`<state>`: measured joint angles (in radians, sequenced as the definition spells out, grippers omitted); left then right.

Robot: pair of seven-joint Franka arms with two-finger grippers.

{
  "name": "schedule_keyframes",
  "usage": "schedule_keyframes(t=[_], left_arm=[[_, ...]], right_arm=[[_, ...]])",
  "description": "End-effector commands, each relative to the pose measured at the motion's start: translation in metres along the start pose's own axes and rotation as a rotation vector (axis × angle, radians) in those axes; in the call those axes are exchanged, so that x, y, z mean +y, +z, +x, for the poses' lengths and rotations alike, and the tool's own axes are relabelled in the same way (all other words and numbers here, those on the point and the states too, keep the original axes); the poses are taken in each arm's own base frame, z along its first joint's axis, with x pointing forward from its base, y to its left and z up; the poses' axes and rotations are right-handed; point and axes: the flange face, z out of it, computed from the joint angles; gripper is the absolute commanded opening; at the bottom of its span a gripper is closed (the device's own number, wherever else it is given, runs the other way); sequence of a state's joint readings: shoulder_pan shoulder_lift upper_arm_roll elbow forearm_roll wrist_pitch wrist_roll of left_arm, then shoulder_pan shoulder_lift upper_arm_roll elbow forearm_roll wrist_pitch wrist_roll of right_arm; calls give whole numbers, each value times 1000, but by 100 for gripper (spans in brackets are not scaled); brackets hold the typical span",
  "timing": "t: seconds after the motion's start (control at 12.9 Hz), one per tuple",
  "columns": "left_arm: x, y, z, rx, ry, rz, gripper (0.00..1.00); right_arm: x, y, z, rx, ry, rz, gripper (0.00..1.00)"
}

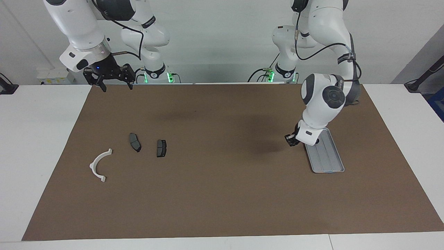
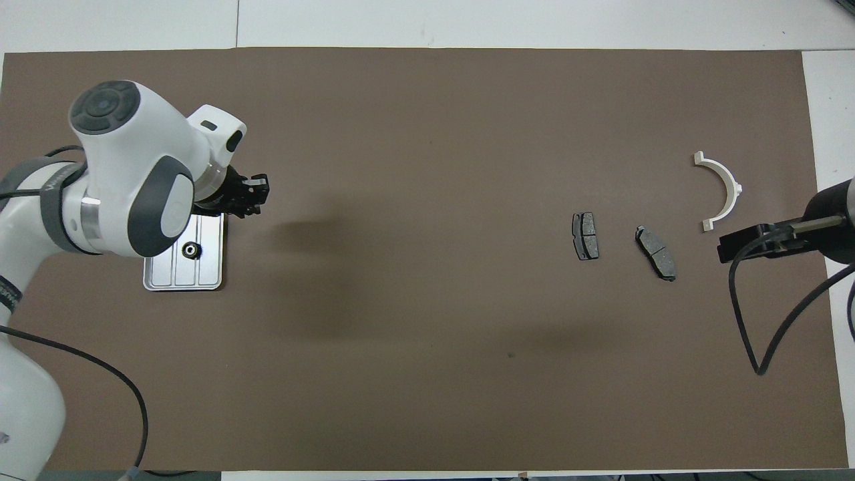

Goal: Pick bearing gear from pile to tray
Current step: 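Carry the second gear with the left gripper over the tray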

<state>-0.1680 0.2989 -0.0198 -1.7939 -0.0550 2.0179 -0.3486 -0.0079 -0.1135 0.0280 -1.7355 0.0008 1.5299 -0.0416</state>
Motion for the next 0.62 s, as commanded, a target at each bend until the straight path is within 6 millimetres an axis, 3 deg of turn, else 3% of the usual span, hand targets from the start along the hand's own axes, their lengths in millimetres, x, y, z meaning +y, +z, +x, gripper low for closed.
schedule_keyframes(t=[0.0, 0.31, 0.54], left_arm=[[-37, 2, 12, 44, 59, 26, 0], [-83, 17, 39, 111, 46, 74, 0], [-98, 32, 48, 120, 43, 68, 0]], right_arm=[[-4, -2, -7, 9, 92, 17, 97], [-8, -3, -7, 10, 158, 16, 97], [-6, -2, -6, 15, 164, 15, 97]])
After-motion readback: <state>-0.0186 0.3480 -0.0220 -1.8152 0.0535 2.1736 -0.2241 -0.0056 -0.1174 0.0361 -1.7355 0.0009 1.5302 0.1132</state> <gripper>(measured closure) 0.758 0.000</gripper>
